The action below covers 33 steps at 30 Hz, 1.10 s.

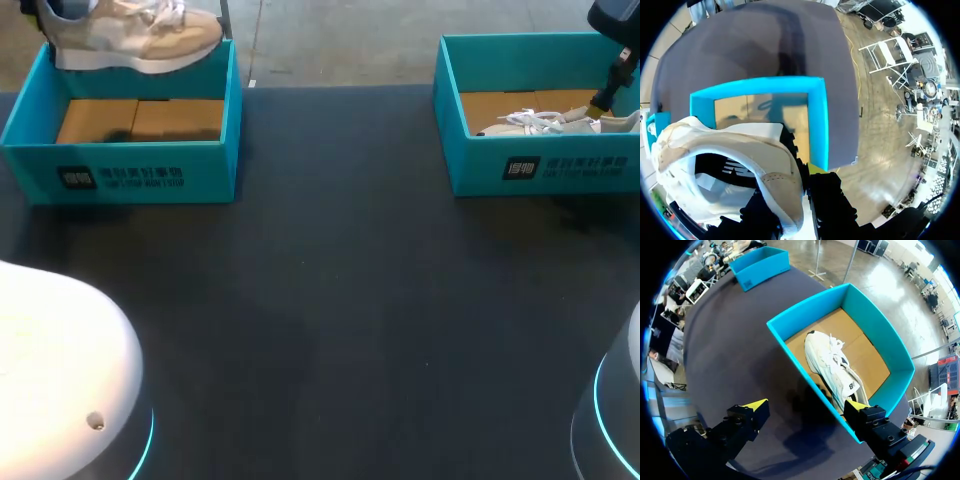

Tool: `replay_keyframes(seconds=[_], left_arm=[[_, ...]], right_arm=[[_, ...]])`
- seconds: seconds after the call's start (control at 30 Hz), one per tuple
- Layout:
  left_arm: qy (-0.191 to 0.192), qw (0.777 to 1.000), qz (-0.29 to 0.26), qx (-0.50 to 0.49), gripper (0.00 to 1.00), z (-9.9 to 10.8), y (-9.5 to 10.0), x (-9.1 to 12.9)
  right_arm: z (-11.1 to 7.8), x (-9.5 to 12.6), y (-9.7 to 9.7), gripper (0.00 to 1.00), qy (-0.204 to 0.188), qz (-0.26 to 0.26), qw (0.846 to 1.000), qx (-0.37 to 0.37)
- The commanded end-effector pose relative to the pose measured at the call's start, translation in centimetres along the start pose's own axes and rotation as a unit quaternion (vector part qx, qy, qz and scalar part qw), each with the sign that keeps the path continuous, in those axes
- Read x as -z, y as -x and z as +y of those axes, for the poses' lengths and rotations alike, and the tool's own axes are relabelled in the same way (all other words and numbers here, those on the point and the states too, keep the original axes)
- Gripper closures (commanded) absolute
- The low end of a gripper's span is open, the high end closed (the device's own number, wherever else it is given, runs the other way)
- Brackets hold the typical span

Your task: Take the shoe out of the shoebox, open the shoe tongue, remove and reinsert the insole, then place the shoe into the shoebox

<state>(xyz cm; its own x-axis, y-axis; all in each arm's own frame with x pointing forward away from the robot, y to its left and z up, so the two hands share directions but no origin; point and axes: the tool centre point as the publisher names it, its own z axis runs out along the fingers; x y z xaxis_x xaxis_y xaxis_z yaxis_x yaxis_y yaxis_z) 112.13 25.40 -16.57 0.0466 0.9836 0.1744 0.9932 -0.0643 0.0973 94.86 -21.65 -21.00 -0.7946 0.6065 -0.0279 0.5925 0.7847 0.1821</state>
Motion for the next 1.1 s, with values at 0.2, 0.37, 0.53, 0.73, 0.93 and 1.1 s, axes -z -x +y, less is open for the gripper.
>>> replay_keyframes(seconds=[0.2,0.37,0.53,0.73,0.93,1.1], left_arm=[[0.018,1.0,0.009,0.002,1.0,-4.6,3.3,3.1],[0.016,1.0,0.01,-0.001,1.0,-6.5,5.6,3.8],[0.015,1.0,0.02,0.0,1.0,-9.3,8.5,4.7],[0.018,1.0,0.02,0.006,1.0,-12.6,11.5,5.6],[0.007,1.0,0.022,0.006,1.0,-16.3,14.7,6.7],[-0.004,1.0,0.026,0.007,1.0,-20.0,17.4,7.1]], right_arm=[[0.0,0.0,0.0,0.0,0.0,0.0,1.0,0.0],[0.0,0.0,0.0,0.0,0.0,0.0,1.0,0.0],[0.0,0.0,0.0,0.0,0.0,0.0,1.0,0.0],[0.0,0.0,0.0,0.0,0.0,0.0,1.0,0.0],[0.0,0.0,0.0,0.0,0.0,0.0,1.0,0.0],[0.0,0.0,0.0,0.0,0.0,0.0,1.0,0.0]])
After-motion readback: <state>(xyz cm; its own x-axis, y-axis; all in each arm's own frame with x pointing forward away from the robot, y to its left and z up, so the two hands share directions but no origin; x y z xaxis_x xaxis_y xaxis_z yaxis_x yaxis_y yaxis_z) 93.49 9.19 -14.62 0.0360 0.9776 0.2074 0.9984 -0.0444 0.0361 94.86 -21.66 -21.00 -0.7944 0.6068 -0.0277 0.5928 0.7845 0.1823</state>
